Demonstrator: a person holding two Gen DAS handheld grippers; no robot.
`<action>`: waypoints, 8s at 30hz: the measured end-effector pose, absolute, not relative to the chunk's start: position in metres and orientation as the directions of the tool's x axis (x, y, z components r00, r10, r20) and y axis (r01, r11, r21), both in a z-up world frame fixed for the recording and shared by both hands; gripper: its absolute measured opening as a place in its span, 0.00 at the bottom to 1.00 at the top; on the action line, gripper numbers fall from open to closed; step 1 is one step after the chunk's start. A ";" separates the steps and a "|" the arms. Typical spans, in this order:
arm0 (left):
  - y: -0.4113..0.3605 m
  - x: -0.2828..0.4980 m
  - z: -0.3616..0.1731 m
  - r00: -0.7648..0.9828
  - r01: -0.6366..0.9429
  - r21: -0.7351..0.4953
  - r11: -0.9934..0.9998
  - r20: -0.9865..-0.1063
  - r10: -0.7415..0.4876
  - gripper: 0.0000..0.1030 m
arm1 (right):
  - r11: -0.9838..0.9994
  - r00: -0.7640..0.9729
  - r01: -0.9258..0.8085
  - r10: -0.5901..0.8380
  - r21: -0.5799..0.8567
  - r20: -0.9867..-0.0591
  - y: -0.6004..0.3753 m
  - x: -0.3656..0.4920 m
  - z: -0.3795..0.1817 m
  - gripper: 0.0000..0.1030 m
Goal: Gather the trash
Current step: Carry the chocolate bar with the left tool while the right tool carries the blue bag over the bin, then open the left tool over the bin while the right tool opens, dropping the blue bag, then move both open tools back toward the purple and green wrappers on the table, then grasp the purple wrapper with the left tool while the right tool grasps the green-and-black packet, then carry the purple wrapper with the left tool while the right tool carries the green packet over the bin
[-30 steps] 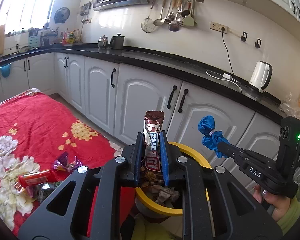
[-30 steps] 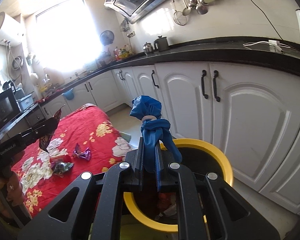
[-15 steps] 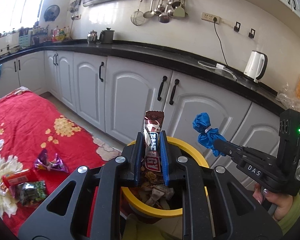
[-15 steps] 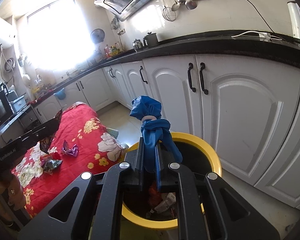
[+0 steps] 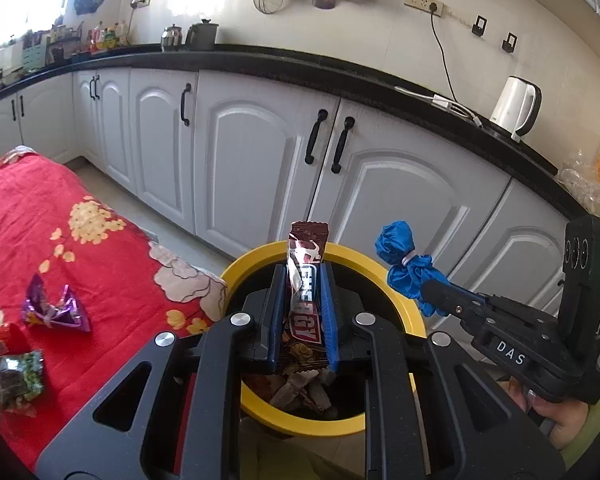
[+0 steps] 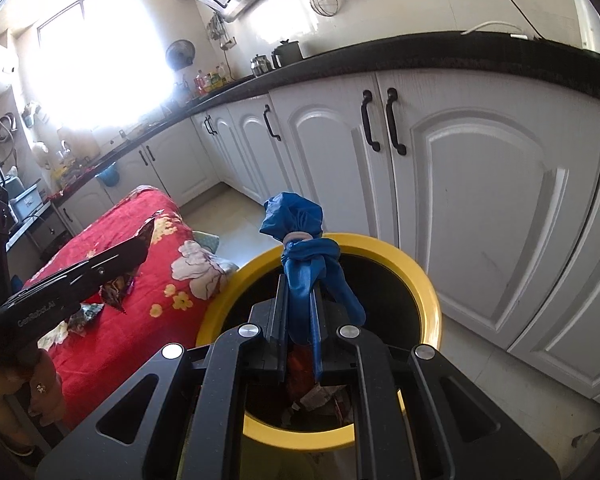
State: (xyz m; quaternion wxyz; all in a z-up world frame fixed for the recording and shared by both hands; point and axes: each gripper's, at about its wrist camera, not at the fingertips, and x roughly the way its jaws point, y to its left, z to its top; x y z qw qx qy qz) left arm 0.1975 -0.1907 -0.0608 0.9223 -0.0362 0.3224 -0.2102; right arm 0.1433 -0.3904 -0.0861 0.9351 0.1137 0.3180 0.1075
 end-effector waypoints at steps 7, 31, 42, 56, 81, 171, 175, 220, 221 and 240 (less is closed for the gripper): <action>-0.200 0.212 -0.076 0.674 0.367 -0.209 0.907 -0.612 -0.413 0.11 | 0.951 0.752 -0.101 0.266 0.294 -0.603 -0.396 0.151 -0.102 0.09; -0.173 0.212 -0.073 0.698 0.252 -0.222 0.942 -0.633 -0.335 0.89 | 0.940 0.775 -0.029 0.235 0.339 -0.587 -0.409 0.148 -0.102 0.58; -0.126 0.187 -0.054 0.751 0.155 -0.180 0.971 -0.617 -0.235 0.89 | 0.939 0.797 -0.086 0.265 0.332 -0.543 -0.390 0.140 -0.078 0.65; -0.080 0.165 -0.032 0.808 0.082 -0.181 0.980 -0.564 -0.171 0.89 | 0.938 0.796 -0.184 0.318 0.295 -0.515 -0.349 0.132 -0.056 0.70; 0.000 0.140 -0.015 0.839 -0.065 -0.186 0.980 -0.542 -0.048 0.89 | 0.901 0.736 -0.359 0.434 0.243 -0.519 -0.272 0.122 -0.041 0.71; 0.127 0.138 -0.092 0.737 -0.190 -0.418 0.888 -0.658 -0.152 0.05 | 0.768 0.471 -0.603 0.563 0.218 -0.680 -0.097 0.159 -0.113 0.09; 0.110 0.135 -0.076 0.760 -0.145 -0.400 0.905 -0.631 -0.158 0.05 | 0.775 0.493 -0.593 0.563 0.219 -0.663 -0.109 0.155 -0.105 0.09; -0.044 0.159 -0.007 0.820 0.154 -0.294 0.943 -0.495 -0.288 0.04 | 0.909 0.737 -0.353 0.416 0.223 -0.533 -0.276 0.145 -0.055 0.09; -0.048 0.161 -0.007 0.818 0.160 -0.291 0.943 -0.496 -0.292 0.04 | 0.912 0.741 -0.342 0.410 0.227 -0.531 -0.282 0.145 -0.056 0.09; -0.124 0.188 -0.017 0.785 0.258 -0.234 0.937 -0.514 -0.345 0.04 | 0.948 0.789 -0.184 0.300 0.261 -0.536 -0.359 0.145 -0.072 0.09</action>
